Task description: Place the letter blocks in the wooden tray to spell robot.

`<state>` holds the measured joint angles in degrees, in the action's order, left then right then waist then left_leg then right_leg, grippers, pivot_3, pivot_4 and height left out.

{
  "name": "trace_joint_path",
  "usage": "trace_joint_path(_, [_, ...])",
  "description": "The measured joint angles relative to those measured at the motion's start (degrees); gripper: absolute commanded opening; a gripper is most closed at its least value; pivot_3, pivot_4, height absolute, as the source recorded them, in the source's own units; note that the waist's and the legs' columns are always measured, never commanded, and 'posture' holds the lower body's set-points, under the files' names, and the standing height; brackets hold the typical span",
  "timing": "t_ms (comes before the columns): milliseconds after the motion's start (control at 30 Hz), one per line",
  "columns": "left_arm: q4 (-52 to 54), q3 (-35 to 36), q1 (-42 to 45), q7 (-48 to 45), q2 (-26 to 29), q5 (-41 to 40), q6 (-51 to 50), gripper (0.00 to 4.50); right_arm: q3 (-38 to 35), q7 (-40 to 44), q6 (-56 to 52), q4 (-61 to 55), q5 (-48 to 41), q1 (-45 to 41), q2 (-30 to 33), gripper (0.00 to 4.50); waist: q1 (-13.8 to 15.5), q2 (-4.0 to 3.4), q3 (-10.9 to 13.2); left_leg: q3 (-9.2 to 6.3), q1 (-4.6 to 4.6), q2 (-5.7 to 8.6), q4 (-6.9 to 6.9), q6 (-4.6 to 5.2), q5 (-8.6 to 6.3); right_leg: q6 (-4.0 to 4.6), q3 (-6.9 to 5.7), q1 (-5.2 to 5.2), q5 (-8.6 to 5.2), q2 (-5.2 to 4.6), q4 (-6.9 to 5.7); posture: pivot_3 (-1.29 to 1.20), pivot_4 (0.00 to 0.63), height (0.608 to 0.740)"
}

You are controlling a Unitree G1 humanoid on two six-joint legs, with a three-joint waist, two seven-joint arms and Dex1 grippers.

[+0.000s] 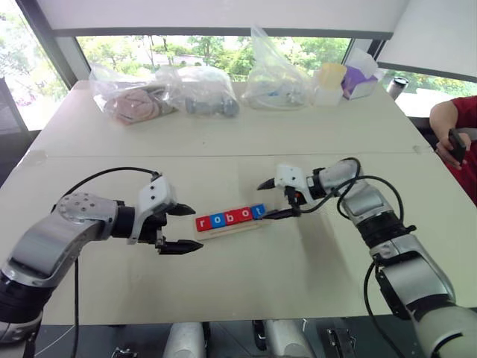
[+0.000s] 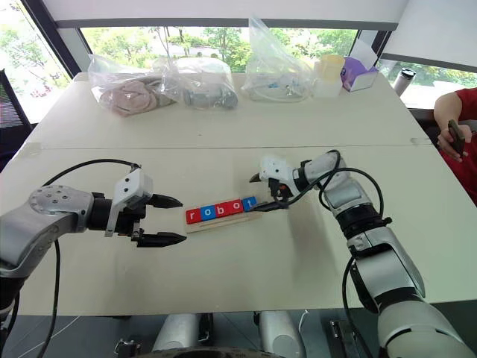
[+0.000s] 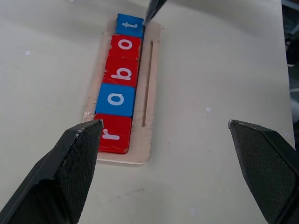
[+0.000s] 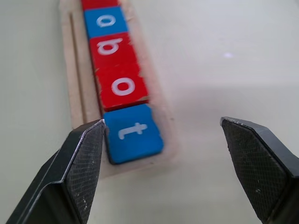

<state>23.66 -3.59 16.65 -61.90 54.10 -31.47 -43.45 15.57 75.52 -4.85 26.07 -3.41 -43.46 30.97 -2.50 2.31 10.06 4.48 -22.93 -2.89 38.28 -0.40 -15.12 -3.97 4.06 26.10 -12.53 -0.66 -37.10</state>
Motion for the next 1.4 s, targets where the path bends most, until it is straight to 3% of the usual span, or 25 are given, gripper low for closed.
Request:
trace_joint_path(267, [-0.4,0.4,0.0,-0.2,0.3,-0.3,0.0,4.5,-4.8,-5.1,-7.0,-10.3,-2.4,7.3,3.7,4.02,-0.2,0.0,0.0,0.03,0.04,0.0,-0.01,0.0,0.0,0.01,0.02,0.02,0.01,0.01,-0.02,0.0,0.15,0.74])
trace_joint_path(567, [-2.1,0.4,1.8,-0.4,0.3,-0.3,0.0,4.5,-2.7,-13.7,-3.1,-10.1,1.5,8.9,0.5,4.02,-0.2,0.0,0.0,0.04,0.03,0.0,-0.02,0.0,0.0,0.0,0.04,0.03,0.0,0.02,0.0,0.0,0.15,0.74])
trace_joint_path(1133, [-0.9,3.5,0.9,1.3,0.4,-3.2,-3.1,4.5,-4.1,-15.6,-4.3,-9.8,0.2,9.6,-0.9,4.02,-0.1,0.0,0.0,0.03,-0.01,0.0,-0.02,0.0,0.0,0.0,0.04,0.06,0.0,0.02,0.01,0.0,0.15,0.74])
trace_joint_path(1267, [-0.9,10.9,-1.9,3.5,-0.9,-8.8,-7.7,4.5,-11.3,-17.7,-14.0,-22.2,-6.2,14.0,1.7,4.02,0.0,-0.03,0.0,-0.04,-0.19,-0.01,-0.05,0.0,0.0,-0.08,0.03,0.23,-0.04,0.02,-0.01,0.0,0.15,0.74])
trace_joint_path(1400, [0.2,17.3,-12.7,3.6,1.9,-8.8,-8.1,4.5,-20.9,-24.5,-27.1,-39.2,-13.5,23.9,2.4,4.02,-0.1,0.0,0.0,-0.04,-0.17,-0.03,-0.21,-0.01,-0.01,-0.12,0.01,0.28,-0.09,0.0,0.03,0.0,0.15,0.74])
